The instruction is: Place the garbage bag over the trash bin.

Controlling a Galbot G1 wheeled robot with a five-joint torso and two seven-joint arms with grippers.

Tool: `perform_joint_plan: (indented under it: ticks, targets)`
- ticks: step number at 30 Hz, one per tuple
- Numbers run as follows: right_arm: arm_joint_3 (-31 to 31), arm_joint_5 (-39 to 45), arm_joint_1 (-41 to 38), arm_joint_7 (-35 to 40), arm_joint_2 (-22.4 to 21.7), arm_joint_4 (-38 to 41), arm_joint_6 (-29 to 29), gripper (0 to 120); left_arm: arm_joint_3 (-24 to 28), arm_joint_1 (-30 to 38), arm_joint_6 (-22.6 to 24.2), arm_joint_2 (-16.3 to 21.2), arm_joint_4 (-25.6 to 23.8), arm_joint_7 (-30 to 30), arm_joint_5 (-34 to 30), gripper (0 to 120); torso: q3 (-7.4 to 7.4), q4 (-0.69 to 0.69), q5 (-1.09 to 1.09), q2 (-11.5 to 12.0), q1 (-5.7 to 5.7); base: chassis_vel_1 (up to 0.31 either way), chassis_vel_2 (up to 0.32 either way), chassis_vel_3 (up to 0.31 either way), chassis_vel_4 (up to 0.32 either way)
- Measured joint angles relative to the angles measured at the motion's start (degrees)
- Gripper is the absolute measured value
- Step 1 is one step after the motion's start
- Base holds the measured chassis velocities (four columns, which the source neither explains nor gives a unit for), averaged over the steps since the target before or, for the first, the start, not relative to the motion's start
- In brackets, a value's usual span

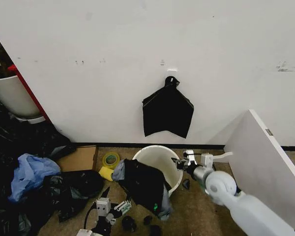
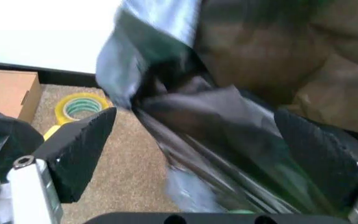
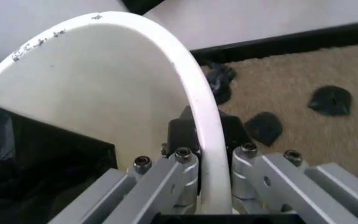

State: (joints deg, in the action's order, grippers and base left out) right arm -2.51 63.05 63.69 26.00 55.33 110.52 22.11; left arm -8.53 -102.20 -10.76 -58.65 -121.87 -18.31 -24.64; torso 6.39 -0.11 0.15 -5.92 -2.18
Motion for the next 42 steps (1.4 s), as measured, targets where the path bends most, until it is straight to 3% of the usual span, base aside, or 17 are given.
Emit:
perform_joint_plan:
  ticks: [7, 16, 27, 34, 37, 39, 42]
  targets:
    - [1.01, -1.28, 5.91, 12.29, 5.37, 4.09, -5.82, 2, -0.62, -0.45, -0.23, 0.63, -0.58, 0.05, -0.23, 100, 0.00, 0.00, -0.01, 0.00, 0.00, 0.000, 0.000, 0.000, 0.000]
    - [1.36, -4.25, 7.15, 16.56, 11.05, 0.16, -13.30, 2, -1.09, 0.16, -0.21, 0.85, -1.25, 0.06, -1.06, 100, 0.01, 0.00, 0.00, 0.00, 0.00, 0.000, 0.000, 0.000, 0.000]
    - [1.41, -4.56, 7.50, 20.74, 13.54, -1.89, -14.21, 2, -1.08, -0.17, -0.29, 0.22, -1.14, 0.06, -1.10, 100, 0.01, 0.00, 0.00, 0.00, 0.00, 0.000, 0.000, 0.000, 0.000]
    - [1.52, -6.69, 9.04, 19.33, 12.24, -0.28, -13.29, 23, -1.03, -0.17, -0.36, 0.23, -0.99, 0.07, -1.12, 100, 0.01, 0.01, 0.02, 0.00, 0.00, 0.000, 0.000, 0.000, 0.000]
    - [1.68, -18.08, 10.99, 20.06, 10.71, 2.08, -14.36, 36, -1.41, 0.18, -0.37, 0.32, -0.98, 0.09, -1.77, 100, 0.01, 0.01, 0.03, 0.01, -0.01, 0.000, 0.000, 0.000, 0.000]
    - [1.45, -19.39, 11.88, 20.04, 9.89, 3.66, -14.26, 39, -1.70, 0.47, -0.33, 0.48, -0.98, 0.09, -2.25, 100, 0.01, 0.00, 0.00, 0.01, -0.01, 0.000, 0.000, 0.000, 0.000]
    - [0.11, -24.84, 15.30, 16.69, 7.10, 9.57, -13.85, 55, -1.95, 0.74, -0.21, 0.91, -1.09, 0.09, -3.00, 100, 0.00, -0.01, 0.01, 0.01, -0.01, 0.000, 0.000, 0.000, 0.000]
